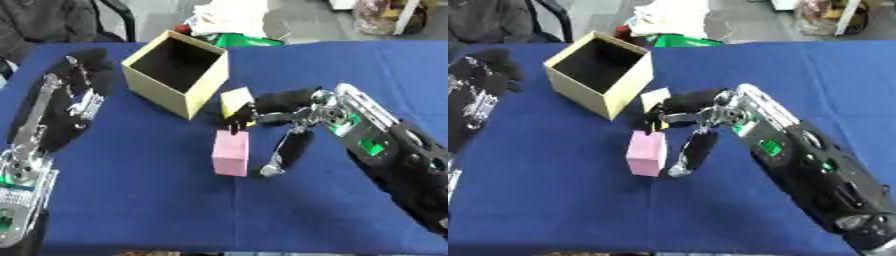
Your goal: Pick up objects on the table and place them in the box.
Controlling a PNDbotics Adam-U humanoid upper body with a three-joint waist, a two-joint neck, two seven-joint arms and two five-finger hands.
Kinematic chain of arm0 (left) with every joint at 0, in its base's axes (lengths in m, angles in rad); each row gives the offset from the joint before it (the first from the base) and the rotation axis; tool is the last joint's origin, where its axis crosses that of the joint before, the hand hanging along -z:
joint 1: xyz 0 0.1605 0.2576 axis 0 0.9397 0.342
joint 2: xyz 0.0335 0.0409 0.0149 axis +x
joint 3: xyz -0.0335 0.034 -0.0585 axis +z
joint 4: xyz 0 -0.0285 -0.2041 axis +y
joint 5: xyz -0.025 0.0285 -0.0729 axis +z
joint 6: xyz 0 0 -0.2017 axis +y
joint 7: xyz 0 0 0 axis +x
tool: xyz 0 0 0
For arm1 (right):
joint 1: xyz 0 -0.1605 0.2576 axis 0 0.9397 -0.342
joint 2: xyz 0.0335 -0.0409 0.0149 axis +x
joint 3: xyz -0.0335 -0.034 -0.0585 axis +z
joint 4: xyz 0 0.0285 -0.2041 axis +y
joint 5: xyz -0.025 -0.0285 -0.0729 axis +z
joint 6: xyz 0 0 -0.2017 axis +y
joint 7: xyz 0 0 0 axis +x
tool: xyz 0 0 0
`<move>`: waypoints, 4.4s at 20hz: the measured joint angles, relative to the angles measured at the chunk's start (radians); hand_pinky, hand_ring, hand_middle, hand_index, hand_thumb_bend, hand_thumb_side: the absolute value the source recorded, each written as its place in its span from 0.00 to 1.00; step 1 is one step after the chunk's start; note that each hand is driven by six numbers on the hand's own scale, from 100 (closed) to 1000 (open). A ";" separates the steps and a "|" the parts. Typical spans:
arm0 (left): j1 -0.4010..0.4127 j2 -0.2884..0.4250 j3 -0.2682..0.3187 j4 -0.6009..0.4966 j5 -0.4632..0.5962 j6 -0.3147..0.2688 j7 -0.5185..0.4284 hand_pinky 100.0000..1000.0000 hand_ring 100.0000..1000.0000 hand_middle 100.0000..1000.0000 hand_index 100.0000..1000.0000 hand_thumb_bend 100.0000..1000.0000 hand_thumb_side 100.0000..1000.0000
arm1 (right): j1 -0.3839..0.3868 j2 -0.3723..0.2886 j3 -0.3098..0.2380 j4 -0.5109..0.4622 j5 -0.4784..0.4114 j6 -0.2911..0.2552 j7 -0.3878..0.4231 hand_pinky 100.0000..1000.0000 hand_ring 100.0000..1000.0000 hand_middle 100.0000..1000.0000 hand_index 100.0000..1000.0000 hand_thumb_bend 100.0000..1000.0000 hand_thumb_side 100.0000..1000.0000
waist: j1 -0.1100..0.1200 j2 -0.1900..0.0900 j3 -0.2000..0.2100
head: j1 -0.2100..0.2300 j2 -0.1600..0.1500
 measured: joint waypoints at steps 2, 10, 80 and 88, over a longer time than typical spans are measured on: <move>0.000 0.000 0.000 0.000 0.000 0.000 0.000 0.59 0.64 0.61 0.81 0.26 0.61 | -0.003 0.008 -0.006 0.016 0.012 0.001 -0.018 0.80 0.78 0.75 0.99 0.35 0.37 | 0.001 0.000 0.000 | 0.000 0.000; 0.001 0.000 0.000 0.003 0.001 0.000 0.000 0.59 0.64 0.61 0.81 0.26 0.61 | -0.012 0.020 -0.035 0.032 0.026 0.020 -0.087 0.79 0.78 0.75 0.99 0.34 0.38 | 0.003 0.001 -0.003 | -0.001 0.000; 0.001 -0.009 0.000 0.003 0.004 -0.003 -0.009 0.59 0.63 0.61 0.81 0.25 0.62 | -0.009 0.120 -0.019 0.240 0.146 -0.034 -0.134 0.78 0.75 0.68 0.88 0.24 0.41 | -0.001 0.002 0.010 | -0.013 0.000; 0.001 -0.009 0.000 0.003 0.004 -0.002 -0.010 0.59 0.63 0.61 0.81 0.25 0.62 | -0.006 0.117 -0.024 0.233 0.145 -0.025 -0.221 0.75 0.69 0.47 0.80 0.08 0.28 | 0.001 0.002 0.012 | -0.013 0.000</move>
